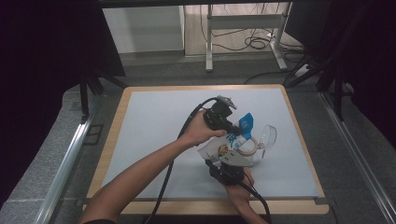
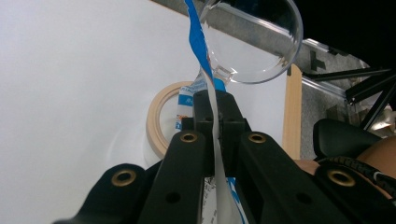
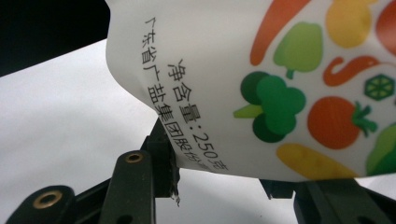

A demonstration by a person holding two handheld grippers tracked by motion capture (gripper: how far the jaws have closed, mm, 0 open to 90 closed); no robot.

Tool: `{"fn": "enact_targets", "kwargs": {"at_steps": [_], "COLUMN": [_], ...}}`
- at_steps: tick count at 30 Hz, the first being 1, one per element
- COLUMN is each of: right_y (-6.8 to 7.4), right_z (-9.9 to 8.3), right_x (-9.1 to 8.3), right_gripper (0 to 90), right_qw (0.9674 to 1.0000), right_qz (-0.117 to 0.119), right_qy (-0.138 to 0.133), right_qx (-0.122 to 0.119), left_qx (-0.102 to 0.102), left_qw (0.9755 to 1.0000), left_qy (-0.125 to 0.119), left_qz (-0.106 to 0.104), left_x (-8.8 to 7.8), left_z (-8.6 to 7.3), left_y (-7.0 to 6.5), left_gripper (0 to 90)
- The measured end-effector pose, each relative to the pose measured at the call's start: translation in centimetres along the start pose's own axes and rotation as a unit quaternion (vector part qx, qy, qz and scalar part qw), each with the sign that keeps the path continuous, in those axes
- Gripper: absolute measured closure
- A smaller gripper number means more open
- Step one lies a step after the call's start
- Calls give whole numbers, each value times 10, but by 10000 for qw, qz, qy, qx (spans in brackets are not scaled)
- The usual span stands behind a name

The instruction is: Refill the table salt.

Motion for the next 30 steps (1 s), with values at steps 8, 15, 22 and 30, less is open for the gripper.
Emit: {"fn": "enact_targets", "kwargs": {"at_steps": [8, 15, 22, 30], "right_y": [0, 1, 2, 1], "right_z": [1, 3, 7, 11], "right_x": [0, 2, 1, -1], "right_gripper": [558, 558, 558, 558], "right_qw": [10000, 9999, 9997, 9989], "right_qz": [22, 82, 96, 223], "right_qy": [-11, -9, -56, -115], "right_qx": [54, 115, 200, 389], "left_qx": [-31, -34, -9, -12], "left_qw": [10000, 9997, 9993, 9987], "left_qy": [72, 219, 357, 500], "left_qz": [10, 85, 126, 94], "left_x": [1, 2, 2, 6], "left_z": [1, 2, 5, 12], "left_y": [2, 3, 2, 4], "left_gripper": [900, 900, 900, 900]}}
Point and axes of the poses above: each handheld gripper's, and its own axes: x roughly forward along the jaws, z roughly out of its top, y roughly to its left, the point moved 7 cm from there along x, roughly forward along the jaws, and after that the axes turned 8 degrees about y, right-handed, at the moved point
